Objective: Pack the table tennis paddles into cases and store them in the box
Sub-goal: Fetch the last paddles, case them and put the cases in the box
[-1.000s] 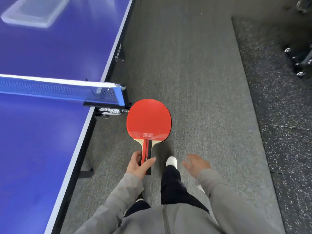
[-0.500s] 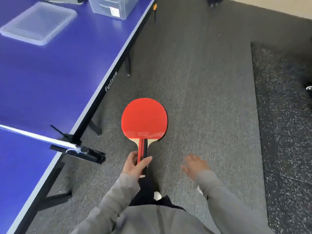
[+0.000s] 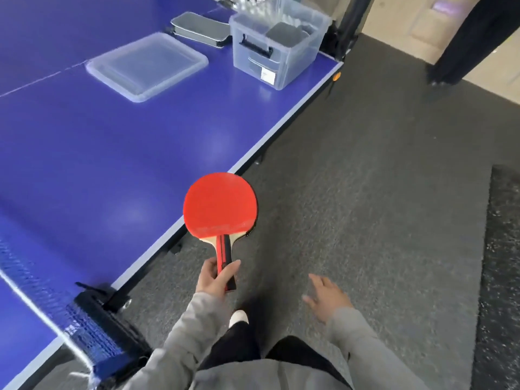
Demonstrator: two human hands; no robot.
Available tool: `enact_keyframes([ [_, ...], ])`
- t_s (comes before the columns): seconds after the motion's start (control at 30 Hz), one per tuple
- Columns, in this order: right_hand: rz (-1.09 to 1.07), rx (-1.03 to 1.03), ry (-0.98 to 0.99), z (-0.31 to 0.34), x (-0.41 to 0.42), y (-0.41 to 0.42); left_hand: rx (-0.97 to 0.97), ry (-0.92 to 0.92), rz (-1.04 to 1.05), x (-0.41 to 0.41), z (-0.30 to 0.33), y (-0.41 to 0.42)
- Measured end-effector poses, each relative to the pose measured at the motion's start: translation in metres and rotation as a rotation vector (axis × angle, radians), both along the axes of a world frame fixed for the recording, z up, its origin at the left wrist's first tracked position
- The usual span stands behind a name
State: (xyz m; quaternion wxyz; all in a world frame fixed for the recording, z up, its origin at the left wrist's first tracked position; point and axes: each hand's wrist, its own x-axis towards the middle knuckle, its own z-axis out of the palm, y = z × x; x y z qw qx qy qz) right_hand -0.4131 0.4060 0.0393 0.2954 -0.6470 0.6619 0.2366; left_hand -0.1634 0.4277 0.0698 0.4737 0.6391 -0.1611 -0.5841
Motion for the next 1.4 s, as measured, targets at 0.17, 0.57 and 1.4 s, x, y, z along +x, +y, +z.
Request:
enact_keyframes([
  [0.17, 0.233, -0.041, 0.013, 0.003, 0.033, -0.075, -0.013, -0.047, 0.214, 0.033, -0.002, -0.028],
  [0.57, 0.769, -0.114, -0.153, 0.004, 0.167, -0.245, 0.033, -0.099, 0.714, 0.098, -0.014, -0.069],
  [1.4, 1.032, -0.206, -0.196, -0.01, 0.36, -0.341, 0.159, -0.035, 0.855, 0.22, -0.052, -0.112],
])
